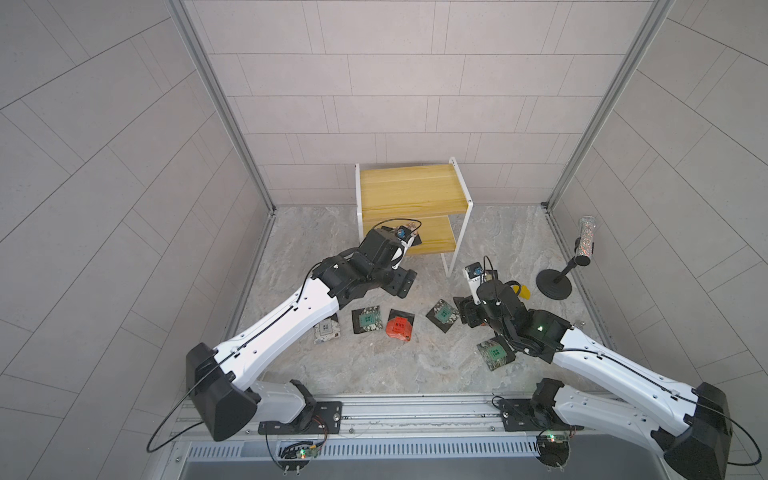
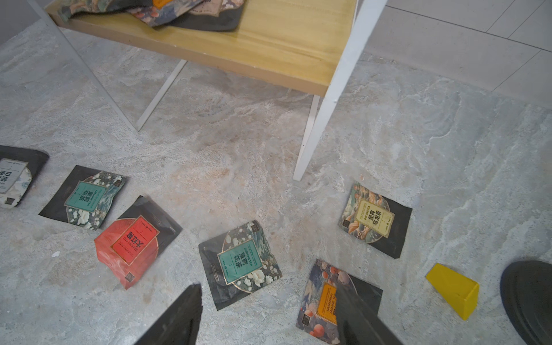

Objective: Remove the tea bags from the shelf
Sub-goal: Place the tea bag at the center of the board, then pick up the tea bag from the shelf.

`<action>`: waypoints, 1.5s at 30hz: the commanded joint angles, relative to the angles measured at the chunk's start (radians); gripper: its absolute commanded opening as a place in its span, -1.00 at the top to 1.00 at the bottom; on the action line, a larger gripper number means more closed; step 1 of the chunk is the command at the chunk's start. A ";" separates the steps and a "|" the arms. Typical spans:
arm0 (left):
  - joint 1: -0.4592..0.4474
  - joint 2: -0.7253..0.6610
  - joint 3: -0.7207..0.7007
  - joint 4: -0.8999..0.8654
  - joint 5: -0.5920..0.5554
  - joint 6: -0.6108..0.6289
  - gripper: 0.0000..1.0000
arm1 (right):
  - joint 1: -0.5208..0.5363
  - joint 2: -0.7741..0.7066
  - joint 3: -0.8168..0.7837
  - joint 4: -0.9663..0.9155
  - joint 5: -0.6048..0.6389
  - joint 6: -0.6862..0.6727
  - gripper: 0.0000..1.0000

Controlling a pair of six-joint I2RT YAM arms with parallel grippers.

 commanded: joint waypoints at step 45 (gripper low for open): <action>0.199 -0.012 -0.370 0.612 0.083 0.679 -0.85 | -0.042 -0.136 -0.183 0.088 0.087 0.009 -0.55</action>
